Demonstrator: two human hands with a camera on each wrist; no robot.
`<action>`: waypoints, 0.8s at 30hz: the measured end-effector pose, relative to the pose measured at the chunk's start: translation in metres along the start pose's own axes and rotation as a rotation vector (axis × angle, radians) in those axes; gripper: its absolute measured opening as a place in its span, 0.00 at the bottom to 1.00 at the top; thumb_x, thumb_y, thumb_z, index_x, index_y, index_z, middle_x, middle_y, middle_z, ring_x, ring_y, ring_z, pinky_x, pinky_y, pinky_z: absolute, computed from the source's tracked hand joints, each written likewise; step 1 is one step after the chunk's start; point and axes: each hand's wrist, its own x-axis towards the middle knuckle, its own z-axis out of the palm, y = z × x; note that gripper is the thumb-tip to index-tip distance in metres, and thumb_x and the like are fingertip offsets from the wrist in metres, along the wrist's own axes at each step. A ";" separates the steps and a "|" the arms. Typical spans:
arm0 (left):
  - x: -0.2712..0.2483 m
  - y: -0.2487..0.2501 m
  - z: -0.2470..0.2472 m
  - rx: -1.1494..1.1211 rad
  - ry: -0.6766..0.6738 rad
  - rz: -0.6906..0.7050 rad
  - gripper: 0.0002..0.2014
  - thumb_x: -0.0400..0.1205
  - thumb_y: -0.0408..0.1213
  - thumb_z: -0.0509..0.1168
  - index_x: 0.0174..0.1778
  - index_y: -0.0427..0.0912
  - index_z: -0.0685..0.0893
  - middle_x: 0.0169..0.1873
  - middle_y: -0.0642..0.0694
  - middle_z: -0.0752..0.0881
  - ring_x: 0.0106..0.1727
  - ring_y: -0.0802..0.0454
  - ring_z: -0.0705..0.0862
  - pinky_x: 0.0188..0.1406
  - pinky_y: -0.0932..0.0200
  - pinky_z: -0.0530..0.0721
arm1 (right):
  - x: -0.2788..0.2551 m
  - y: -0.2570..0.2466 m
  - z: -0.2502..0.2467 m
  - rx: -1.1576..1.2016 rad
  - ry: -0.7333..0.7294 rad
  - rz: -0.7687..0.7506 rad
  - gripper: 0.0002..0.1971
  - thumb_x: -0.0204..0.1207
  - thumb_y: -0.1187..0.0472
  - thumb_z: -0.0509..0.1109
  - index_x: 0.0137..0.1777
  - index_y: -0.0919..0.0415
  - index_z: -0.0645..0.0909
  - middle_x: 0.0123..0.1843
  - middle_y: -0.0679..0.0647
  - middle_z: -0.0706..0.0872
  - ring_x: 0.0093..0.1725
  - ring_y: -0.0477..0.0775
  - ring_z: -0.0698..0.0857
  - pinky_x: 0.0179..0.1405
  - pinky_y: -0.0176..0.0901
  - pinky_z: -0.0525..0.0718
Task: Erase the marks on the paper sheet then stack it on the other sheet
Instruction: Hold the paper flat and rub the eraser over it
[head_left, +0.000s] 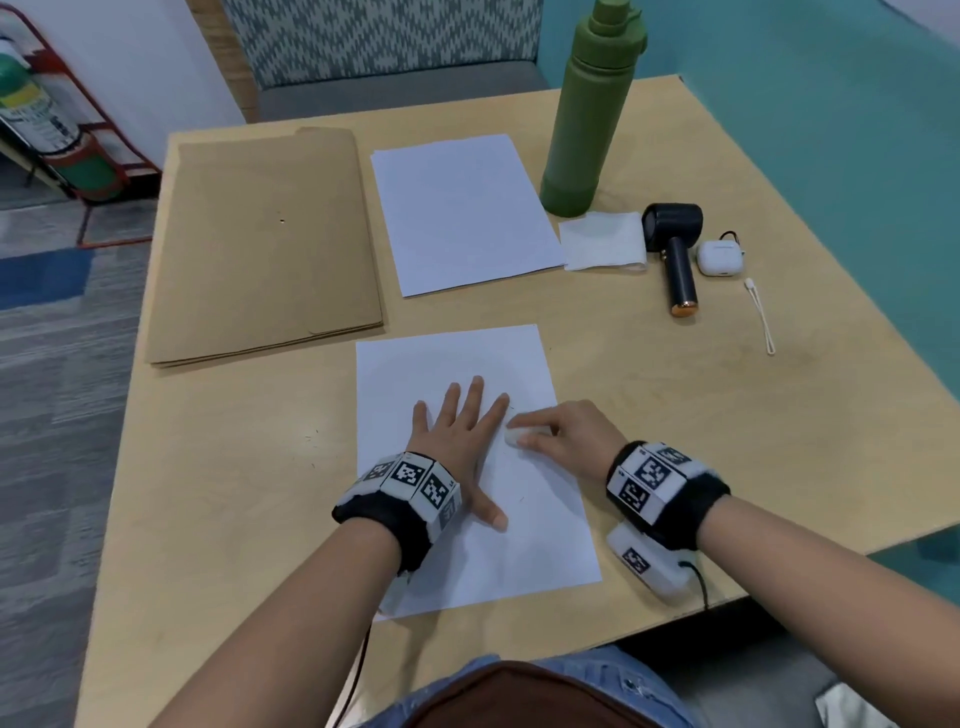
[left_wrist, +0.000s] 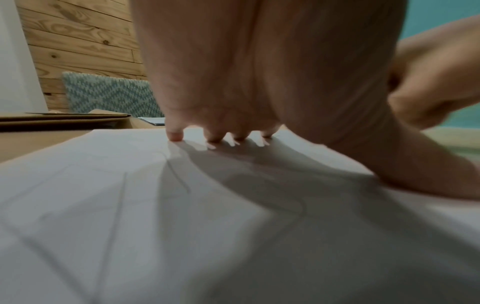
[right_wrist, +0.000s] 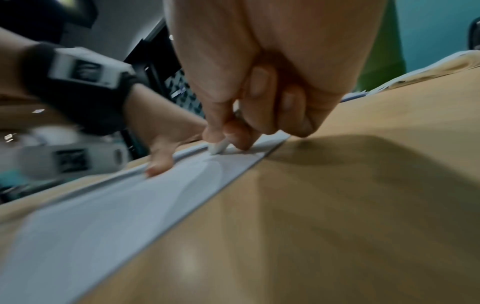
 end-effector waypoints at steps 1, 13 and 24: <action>0.001 0.000 0.000 0.003 0.002 -0.003 0.71 0.57 0.68 0.75 0.80 0.54 0.27 0.79 0.45 0.24 0.80 0.40 0.28 0.75 0.30 0.37 | -0.010 0.003 0.002 -0.002 -0.053 -0.021 0.15 0.76 0.55 0.69 0.61 0.51 0.84 0.62 0.51 0.87 0.60 0.45 0.82 0.54 0.31 0.73; 0.000 0.003 -0.001 0.023 -0.001 -0.019 0.71 0.58 0.68 0.75 0.79 0.52 0.27 0.78 0.45 0.24 0.81 0.41 0.28 0.76 0.31 0.37 | -0.008 -0.006 0.012 0.013 -0.002 0.041 0.15 0.76 0.52 0.68 0.61 0.49 0.83 0.64 0.53 0.86 0.66 0.51 0.81 0.68 0.45 0.75; -0.001 0.003 -0.002 0.033 0.007 -0.023 0.71 0.58 0.68 0.75 0.80 0.51 0.28 0.79 0.45 0.25 0.81 0.40 0.30 0.76 0.31 0.39 | -0.004 -0.011 0.004 -0.005 0.008 0.015 0.15 0.76 0.53 0.68 0.62 0.50 0.83 0.62 0.54 0.86 0.63 0.52 0.82 0.63 0.40 0.74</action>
